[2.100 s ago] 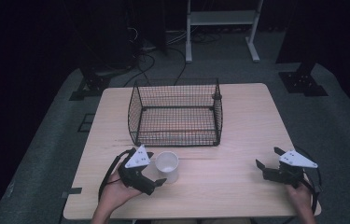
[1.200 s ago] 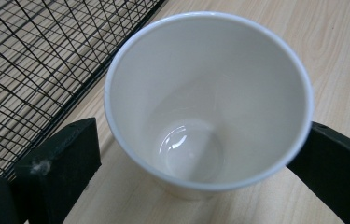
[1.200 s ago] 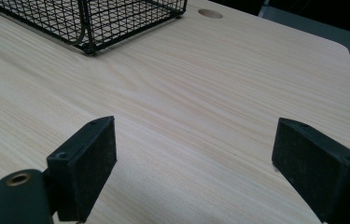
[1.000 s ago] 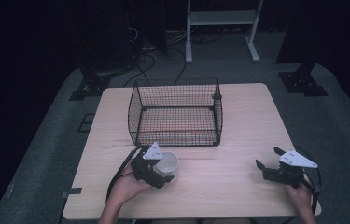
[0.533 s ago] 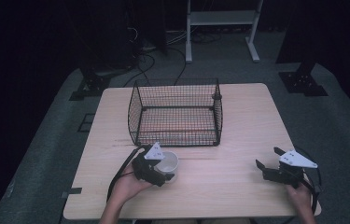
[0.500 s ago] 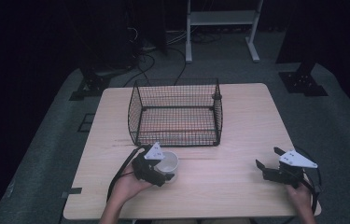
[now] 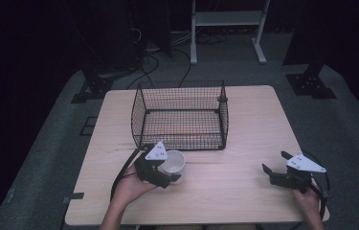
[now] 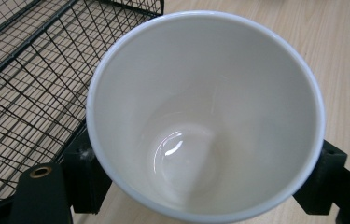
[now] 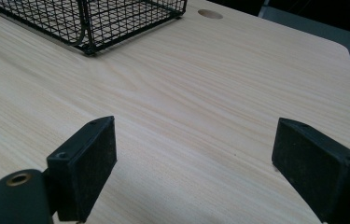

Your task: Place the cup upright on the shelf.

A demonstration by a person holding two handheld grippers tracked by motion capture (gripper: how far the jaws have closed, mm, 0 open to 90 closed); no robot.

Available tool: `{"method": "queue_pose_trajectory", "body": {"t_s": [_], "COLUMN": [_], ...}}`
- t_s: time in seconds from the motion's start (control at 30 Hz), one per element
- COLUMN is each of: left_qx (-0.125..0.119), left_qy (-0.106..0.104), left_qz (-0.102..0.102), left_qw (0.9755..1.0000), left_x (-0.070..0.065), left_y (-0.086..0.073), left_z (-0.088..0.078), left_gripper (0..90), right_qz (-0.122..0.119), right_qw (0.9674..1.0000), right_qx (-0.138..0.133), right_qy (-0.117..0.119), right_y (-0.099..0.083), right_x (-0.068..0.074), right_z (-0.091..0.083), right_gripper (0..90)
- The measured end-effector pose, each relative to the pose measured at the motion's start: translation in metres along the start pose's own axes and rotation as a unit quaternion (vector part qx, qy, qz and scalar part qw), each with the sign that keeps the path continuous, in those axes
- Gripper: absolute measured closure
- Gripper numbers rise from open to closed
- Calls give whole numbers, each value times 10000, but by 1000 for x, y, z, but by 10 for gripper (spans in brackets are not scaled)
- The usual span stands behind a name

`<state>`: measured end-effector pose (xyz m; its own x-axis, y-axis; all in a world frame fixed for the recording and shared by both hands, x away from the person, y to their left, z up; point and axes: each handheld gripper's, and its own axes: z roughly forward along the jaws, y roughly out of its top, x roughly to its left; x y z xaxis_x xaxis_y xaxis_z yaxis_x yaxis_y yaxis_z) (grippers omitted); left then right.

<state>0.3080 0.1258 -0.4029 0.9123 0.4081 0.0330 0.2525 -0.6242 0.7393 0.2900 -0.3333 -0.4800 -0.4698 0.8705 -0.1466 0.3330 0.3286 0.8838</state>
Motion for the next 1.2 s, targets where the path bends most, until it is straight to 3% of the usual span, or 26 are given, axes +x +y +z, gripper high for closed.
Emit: {"method": "queue_pose_trajectory", "body": {"t_s": [0.83,1.2], "left_qx": [-64,27], "left_qy": [-78,-156], "left_qz": [60,84], "left_qw": [9999,9998], "left_x": [8,16], "left_y": [12,22], "left_z": [-11,-11], "left_gripper": [211,211], "right_qz": [29,30], "right_qw": [10000,10000], "right_qx": [2,-5], "right_qy": [15,15], "right_y": [0,0], "right_x": [-1,-1], "right_z": [0,0], "right_gripper": [131,131]}}
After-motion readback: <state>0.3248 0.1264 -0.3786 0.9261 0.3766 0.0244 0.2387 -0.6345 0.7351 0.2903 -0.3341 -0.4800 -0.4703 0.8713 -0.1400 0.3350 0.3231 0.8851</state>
